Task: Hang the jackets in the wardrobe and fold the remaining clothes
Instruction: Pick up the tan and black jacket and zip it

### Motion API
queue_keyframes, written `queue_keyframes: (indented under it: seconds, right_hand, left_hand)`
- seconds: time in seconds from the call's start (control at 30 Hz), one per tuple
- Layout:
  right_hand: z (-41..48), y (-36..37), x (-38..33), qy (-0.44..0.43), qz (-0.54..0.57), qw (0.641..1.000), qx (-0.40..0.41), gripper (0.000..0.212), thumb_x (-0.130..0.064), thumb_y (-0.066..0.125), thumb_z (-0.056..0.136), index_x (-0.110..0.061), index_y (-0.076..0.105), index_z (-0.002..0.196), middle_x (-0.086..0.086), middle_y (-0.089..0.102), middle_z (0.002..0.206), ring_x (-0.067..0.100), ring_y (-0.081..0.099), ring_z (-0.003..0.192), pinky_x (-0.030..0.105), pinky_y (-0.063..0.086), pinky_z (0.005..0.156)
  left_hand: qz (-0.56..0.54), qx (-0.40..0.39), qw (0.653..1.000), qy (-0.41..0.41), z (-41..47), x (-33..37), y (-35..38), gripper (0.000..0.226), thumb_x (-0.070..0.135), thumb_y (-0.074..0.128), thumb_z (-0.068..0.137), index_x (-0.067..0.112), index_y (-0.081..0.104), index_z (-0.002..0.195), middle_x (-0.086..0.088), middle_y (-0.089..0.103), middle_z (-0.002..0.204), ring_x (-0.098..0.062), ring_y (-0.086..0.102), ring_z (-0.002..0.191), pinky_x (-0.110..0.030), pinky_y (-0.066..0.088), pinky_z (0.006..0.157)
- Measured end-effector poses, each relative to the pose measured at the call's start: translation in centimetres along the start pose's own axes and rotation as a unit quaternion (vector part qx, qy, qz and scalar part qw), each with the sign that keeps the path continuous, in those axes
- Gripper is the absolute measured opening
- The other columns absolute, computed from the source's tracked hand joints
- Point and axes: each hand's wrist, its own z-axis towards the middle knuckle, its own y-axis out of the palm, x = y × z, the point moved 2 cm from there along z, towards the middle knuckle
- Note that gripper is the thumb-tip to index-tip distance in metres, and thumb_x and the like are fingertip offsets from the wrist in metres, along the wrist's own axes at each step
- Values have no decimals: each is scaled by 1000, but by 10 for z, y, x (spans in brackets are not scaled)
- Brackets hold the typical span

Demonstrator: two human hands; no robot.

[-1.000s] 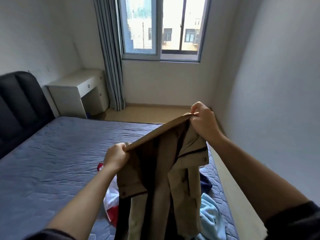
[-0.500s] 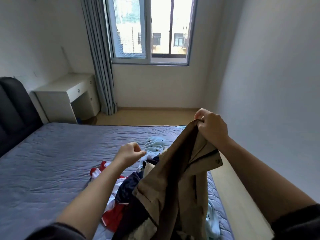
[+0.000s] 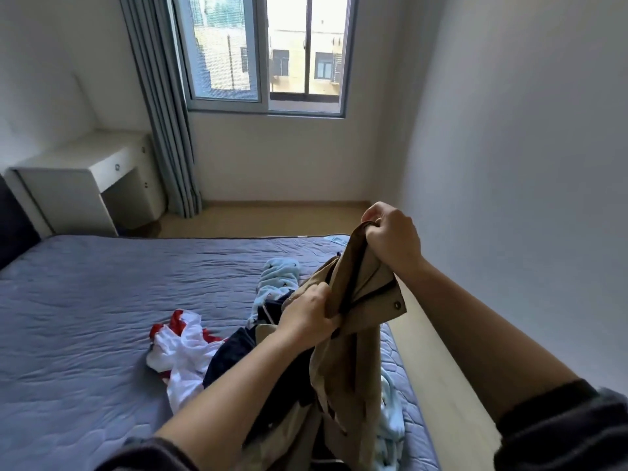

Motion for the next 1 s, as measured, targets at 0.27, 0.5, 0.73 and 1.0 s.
queue_keyframes:
  seconds: [0.27,0.5,0.73,1.0]
  right_hand:
    - [5,-1,11,20,50,998,-8,17,-16,52,74,-31,59,78,-14,65,76,13,63,77,24,43,67]
    - [-5,4,50,16,-149,988,-32,16,-10,47,85,-20,56,95,5,64,89,30,60,83,30,42,70]
    - [-34,13,77,83,-314,933,-157,27,-12,40,87,-17,65,96,8,59,110,31,57,104,35,46,82]
    - [-18,-53,-27,153,346,921,-91,41,10,31,89,-17,62,87,9,63,70,25,61,57,31,56,44]
  left_hand:
    - [-37,-126,955,-266,-21,-58,18,47,42,42,83,12,63,112,-15,65,113,-33,59,107,-32,46,80]
    - [-364,148,839,-378,-4,-84,-50,23,19,49,94,11,64,77,-17,67,78,-32,68,76,-54,58,69]
    - [-471,179,818,-278,3,-40,-104,28,15,45,93,11,65,75,-5,60,47,-18,57,36,-23,46,35]
    - [-561,163,795,-163,-3,28,-197,39,16,15,102,1,51,100,-14,70,61,-24,69,54,-30,57,50]
